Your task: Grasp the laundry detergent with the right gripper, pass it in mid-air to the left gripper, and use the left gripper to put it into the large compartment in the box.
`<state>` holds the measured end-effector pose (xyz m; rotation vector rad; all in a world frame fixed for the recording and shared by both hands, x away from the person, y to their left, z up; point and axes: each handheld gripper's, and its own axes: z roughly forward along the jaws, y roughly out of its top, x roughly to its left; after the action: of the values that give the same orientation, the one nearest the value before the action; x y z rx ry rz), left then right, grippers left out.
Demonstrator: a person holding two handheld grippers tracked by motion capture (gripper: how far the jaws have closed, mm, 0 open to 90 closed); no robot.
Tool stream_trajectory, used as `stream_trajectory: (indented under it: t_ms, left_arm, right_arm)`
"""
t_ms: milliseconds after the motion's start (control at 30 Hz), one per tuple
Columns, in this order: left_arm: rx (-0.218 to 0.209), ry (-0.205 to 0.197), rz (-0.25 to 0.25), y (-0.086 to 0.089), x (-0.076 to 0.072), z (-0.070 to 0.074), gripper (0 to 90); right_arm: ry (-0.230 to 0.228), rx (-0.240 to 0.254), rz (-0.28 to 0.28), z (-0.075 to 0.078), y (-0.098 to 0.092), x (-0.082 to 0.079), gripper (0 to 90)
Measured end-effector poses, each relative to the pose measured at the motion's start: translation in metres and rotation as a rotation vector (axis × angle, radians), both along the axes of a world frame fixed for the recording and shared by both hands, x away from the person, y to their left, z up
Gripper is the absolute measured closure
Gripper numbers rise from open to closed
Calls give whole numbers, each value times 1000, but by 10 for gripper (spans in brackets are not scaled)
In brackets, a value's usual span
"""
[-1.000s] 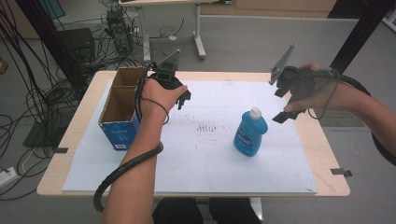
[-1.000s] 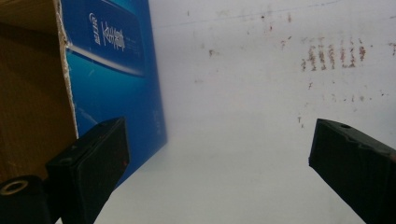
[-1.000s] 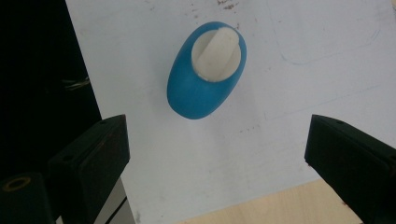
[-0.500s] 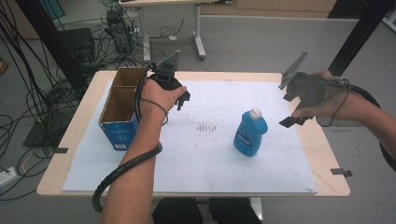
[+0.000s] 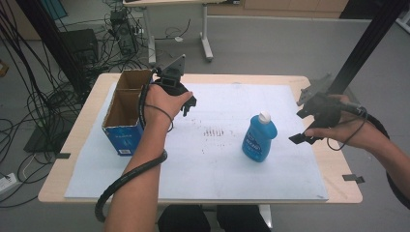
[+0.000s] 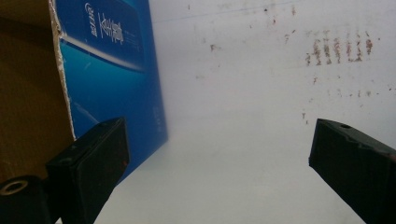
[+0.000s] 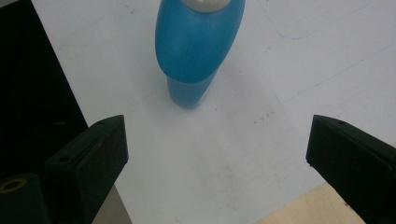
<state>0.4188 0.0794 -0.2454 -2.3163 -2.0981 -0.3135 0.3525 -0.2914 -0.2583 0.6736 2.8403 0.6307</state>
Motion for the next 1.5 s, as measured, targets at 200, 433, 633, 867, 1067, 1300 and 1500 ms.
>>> stream_trajectory:
  t_ms: [200,433,633,867,1067,1300,1500]
  left_arm:
    - [-2,1,-2,-2,0,-1,57]
    - [-1,4,-10,-4,-1,-3,57]
    - [-1,3,-10,-4,-2,-2,57]
    - [-3,5,-9,-3,-3,-3,57]
    - [-2,3,-10,-3,-3,-4,57]
    - [-3,7,-11,-2,-4,-6,57]
    - [0,4,-8,-2,-3,-6,57]
  right_arm:
    - [1,50,-50,-16,2,-7,46]
    - [-30,106,-119,-35,8,-16,44]
    - [-64,137,-162,-48,13,-22,42]
    - [-91,165,-192,-64,19,-26,31]
    - [-108,194,-223,-75,23,-28,30]
    - [-131,232,-265,-90,25,-29,30]
    - [-139,270,-302,-105,31,-28,27]
